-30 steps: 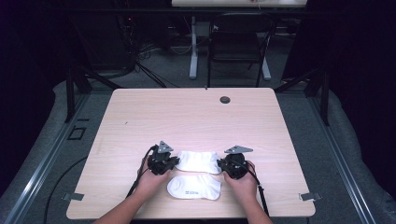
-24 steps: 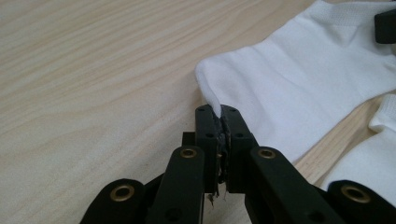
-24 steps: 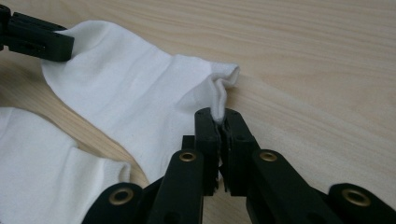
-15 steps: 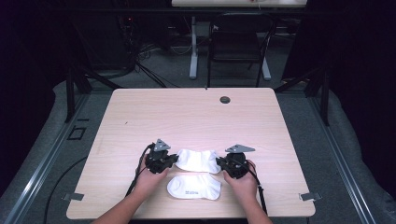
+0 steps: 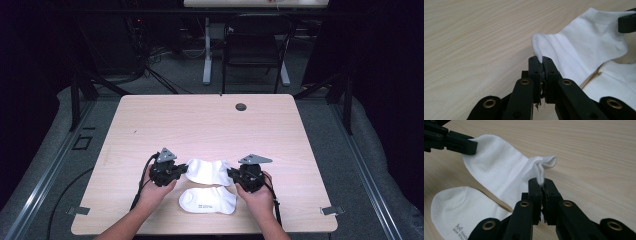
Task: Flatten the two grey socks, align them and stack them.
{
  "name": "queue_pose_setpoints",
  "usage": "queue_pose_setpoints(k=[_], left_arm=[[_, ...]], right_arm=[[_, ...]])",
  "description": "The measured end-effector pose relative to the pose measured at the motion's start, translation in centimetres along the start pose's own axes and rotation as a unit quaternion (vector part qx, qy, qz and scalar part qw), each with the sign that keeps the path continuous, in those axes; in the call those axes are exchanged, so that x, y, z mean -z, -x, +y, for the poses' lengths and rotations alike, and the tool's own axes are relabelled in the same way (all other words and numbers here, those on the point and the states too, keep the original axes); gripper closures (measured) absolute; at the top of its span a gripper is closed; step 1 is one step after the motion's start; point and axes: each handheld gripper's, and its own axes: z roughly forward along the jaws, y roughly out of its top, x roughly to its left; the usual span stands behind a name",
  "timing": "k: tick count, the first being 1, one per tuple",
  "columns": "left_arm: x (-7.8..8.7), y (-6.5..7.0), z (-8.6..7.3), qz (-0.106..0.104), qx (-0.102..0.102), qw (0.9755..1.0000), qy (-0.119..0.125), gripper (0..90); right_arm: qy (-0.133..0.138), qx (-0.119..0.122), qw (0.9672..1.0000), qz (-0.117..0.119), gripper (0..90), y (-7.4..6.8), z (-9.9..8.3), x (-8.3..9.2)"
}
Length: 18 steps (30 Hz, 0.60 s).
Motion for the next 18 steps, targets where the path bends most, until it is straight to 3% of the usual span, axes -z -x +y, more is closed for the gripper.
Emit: queue_pose_setpoints(k=[7,10,18], left_arm=[[1.4,0.6,-0.1,-0.004,-0.01,0.9999,0.005,87.2],[2.0,0.8,-0.3,-0.005,-0.011,0.9999,0.006,87.2],[3.1,2.0,-1.3,-0.023,-0.018,0.9996,0.002,87.2]], right_arm=[[-0.003,0.009,0.9999,-0.008,86.5,-0.1,0.5,0.9],[-0.001,0.003,1.0,-0.001,86.5,-0.3,0.5,1.4],[-0.012,0.013,0.9998,0.01,86.5,-1.3,-0.3,2.5]])
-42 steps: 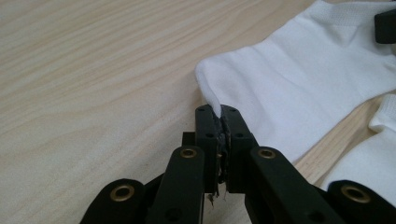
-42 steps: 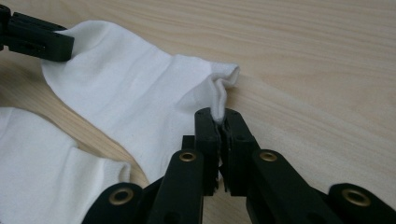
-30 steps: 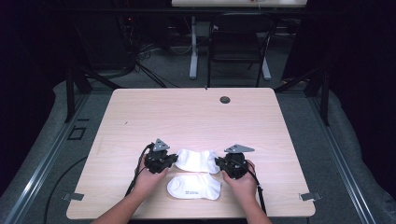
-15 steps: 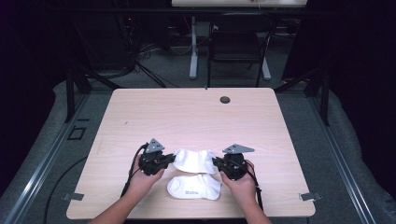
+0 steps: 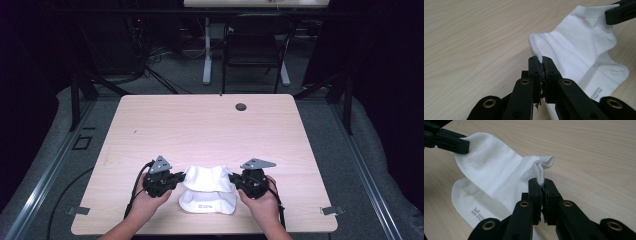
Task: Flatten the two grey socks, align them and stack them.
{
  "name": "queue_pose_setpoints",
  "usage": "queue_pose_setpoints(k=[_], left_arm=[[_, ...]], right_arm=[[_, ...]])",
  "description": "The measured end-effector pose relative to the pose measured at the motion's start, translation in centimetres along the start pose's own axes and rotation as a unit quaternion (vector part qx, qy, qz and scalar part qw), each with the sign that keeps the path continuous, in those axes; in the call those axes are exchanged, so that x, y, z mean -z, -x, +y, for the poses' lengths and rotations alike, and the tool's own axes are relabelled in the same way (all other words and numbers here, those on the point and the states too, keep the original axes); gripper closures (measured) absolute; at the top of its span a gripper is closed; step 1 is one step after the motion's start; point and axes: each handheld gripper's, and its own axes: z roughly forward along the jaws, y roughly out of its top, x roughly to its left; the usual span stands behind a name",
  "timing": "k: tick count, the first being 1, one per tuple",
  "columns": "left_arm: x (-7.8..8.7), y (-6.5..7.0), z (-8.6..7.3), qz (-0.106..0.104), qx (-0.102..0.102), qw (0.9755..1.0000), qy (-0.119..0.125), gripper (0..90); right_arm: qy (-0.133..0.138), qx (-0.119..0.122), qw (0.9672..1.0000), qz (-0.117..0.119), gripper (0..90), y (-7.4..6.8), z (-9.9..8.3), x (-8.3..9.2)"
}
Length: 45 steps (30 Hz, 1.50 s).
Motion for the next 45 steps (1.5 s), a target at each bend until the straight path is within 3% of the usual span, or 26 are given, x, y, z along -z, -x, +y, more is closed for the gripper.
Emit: queue_pose_setpoints(k=[5,21,35,45], left_arm=[[0.4,0.8,-0.6,-0.006,-0.004,1.0,-0.006,87.2],[1.5,2.0,-2.7,-0.015,0.008,0.9998,-0.012,87.2],[1.0,2.4,-3.7,-0.021,0.011,0.9994,-0.023,87.1],[0.3,2.7,-4.1,-0.021,0.002,0.9991,-0.036,87.0]], right_arm=[[-0.009,0.013,0.9999,0.006,86.5,-0.6,-0.4,0.7],[-0.016,0.021,0.9996,0.011,86.5,-1.7,-2.4,1.7],[-0.025,0.023,0.9993,0.013,86.5,-2.0,-3.5,1.2],[-0.033,0.023,0.9991,0.014,86.5,-1.7,-3.8,0.8]])
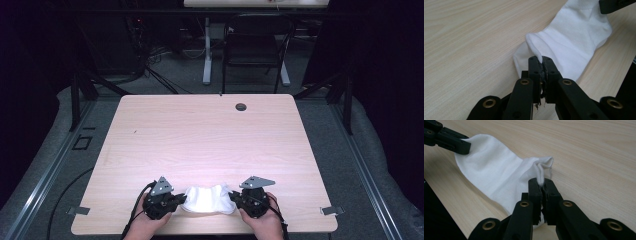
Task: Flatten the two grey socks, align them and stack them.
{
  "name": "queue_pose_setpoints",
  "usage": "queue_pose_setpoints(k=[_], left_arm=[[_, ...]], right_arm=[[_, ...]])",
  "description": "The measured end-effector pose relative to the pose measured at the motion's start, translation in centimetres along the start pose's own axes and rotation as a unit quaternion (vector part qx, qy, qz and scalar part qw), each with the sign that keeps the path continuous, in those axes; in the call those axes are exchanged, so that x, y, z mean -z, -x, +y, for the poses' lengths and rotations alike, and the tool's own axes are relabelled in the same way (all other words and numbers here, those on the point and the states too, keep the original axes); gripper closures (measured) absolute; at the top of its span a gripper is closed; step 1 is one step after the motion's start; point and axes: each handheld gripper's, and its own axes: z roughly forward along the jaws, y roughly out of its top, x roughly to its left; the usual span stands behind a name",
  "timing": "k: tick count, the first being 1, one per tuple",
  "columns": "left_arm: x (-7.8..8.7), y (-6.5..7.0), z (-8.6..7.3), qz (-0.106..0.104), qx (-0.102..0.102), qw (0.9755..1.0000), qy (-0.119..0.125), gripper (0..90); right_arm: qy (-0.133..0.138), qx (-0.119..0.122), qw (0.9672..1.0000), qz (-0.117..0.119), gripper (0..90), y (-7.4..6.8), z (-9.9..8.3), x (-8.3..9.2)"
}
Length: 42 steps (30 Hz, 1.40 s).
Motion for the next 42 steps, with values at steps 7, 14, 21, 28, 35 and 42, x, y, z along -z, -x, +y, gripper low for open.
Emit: queue_pose_setpoints(k=[7,14,21,28,35,42], left_arm=[[-0.3,-0.3,-0.2,0.005,-0.001,1.0,-0.006,86.7],[-0.5,-0.5,-0.3,0.006,0.001,0.9999,-0.009,86.1],[-0.7,-0.4,-0.4,0.007,0.001,0.9999,-0.013,85.5],[-1.1,-0.7,-0.6,0.01,0.002,0.9998,-0.02,84.1],[-0.7,-0.8,-0.4,0.01,0.003,0.9999,-0.005,75.8],[0.7,-0.7,0.5,0.007,0.004,0.9995,0.029,69.7]], right_arm=[[-0.006,-0.002,1.0,0.001,86.5,0.0,-0.1,-0.1],[-0.01,0.0,0.9999,0.0,86.4,0.2,-0.2,-0.3],[-0.018,-0.004,0.9998,-0.002,86.3,0.3,-0.4,-0.5],[-0.019,-0.006,0.9998,-0.006,86.1,0.5,-0.6,-0.9],[-0.016,-0.008,0.9998,-0.006,77.7,0.7,-0.7,-0.9],[0.024,-0.008,0.9996,-0.015,73.4,0.6,-0.3,0.3]])
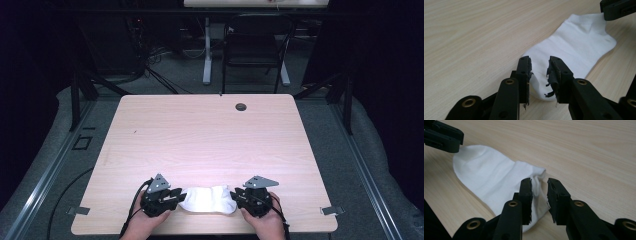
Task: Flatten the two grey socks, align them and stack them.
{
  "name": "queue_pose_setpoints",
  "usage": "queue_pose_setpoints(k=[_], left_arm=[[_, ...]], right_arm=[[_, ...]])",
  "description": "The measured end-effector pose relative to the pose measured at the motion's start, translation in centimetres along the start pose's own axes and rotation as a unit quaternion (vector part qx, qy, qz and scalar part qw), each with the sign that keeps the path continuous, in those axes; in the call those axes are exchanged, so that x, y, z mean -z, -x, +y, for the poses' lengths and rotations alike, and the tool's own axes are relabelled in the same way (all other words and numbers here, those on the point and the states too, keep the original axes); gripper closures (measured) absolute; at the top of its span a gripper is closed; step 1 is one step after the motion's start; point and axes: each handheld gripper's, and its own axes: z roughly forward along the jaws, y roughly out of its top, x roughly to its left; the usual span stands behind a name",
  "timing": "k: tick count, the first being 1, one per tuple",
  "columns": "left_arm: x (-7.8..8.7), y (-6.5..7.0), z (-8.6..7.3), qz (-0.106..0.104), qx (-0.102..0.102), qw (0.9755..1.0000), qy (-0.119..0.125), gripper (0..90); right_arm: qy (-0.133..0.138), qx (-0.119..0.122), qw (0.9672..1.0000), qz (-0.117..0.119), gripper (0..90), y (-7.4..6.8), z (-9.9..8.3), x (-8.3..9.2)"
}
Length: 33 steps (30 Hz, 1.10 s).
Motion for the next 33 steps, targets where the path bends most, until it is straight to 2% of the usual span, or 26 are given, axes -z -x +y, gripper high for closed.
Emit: queue_pose_setpoints(k=[2,5,10,15,21,24,29,33], left_arm=[[0.0,0.2,0.2,-0.003,-0.003,1.0,0.004,69.3],[-0.2,0.6,0.2,-0.011,-0.013,0.9999,0.001,68.5],[-1.2,0.9,-0.2,-0.012,-0.024,0.9995,-0.019,67.0],[-1.8,0.8,-0.7,-0.014,-0.027,0.999,-0.033,66.0],[-2.2,0.7,-1.1,-0.017,-0.028,0.9984,-0.046,64.9],[-2.3,0.5,-1.2,-0.018,-0.032,0.9982,-0.048,64.5],[-2.3,0.5,-1.4,-0.02,-0.025,0.9984,-0.046,64.2],[-2.3,0.5,-1.5,-0.019,-0.025,0.9984,-0.047,64.2]], right_arm=[[0.013,0.002,0.9999,0.009,73.0,-0.4,0.2,0.1],[0.011,0.014,0.9997,0.018,72.8,-1.0,0.4,-0.1],[-0.012,0.039,0.9989,0.025,70.4,-1.7,0.3,-1.3],[-0.03,0.05,0.9981,0.022,67.3,-1.7,0.0,-2.0],[-0.042,0.051,0.9977,0.016,66.5,-1.5,-0.4,-2.4],[-0.047,0.053,0.9974,0.01,65.8,-1.5,-0.6,-2.5],[-0.062,0.054,0.9966,0.005,65.1,-1.3,-0.9,-2.6],[-0.06,0.048,0.997,0.004,65.2,-1.4,-1.1,-2.7]])
